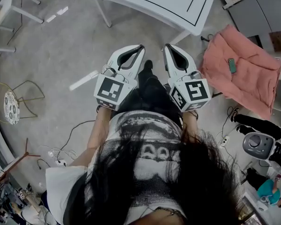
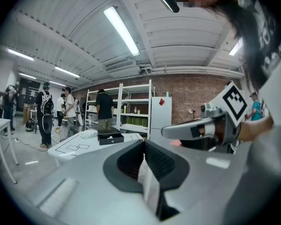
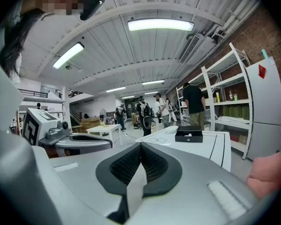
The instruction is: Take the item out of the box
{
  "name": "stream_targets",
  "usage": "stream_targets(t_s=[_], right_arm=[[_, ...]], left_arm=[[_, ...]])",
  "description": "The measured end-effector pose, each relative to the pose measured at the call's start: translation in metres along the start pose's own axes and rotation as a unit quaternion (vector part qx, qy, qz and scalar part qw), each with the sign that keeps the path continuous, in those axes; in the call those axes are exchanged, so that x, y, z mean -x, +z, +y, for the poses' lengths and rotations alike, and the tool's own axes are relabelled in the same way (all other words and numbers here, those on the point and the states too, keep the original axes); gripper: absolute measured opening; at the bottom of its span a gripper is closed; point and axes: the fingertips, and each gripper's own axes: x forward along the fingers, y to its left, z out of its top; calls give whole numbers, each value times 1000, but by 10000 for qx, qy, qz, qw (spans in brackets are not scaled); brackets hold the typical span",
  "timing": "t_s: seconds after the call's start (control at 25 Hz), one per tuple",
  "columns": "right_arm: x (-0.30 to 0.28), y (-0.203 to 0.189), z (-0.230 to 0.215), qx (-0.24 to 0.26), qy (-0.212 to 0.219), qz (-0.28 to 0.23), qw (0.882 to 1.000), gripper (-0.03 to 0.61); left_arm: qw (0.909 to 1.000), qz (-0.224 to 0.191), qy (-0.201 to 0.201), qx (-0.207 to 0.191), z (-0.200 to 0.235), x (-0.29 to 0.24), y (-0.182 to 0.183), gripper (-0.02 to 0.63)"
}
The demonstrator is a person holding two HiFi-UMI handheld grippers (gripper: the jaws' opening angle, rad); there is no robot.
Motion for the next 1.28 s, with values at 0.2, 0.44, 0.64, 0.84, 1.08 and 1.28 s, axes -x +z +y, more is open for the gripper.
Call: stream_targets(t_s=[0.2,0.44,0.64,0.84,1.08,1.28], right_arm=[[-48,9,-41,-6,37,25,10000,-8],[-107,27,-104,217,63,173,9996,-8],[-149,39,-156,216,135,237,9994,-8],[-186,49,-188,174,272,211,9993,-8],[-217,55,-208,174,489,170,9985,-8],[-227,56,-213,88,560,176,9982,-8]], left_arm=[[9999,140,88,-4,36,-47,1,0],[9999,34,111,-62,76,-123,27,0],[9998,27,137,-112,101,-182,45,0],[9995,122,205,-199,120,-220,55,0],[9986,219,388,-287,140,-246,58,0],[9986,249,403,-222,146,-256,61,0]])
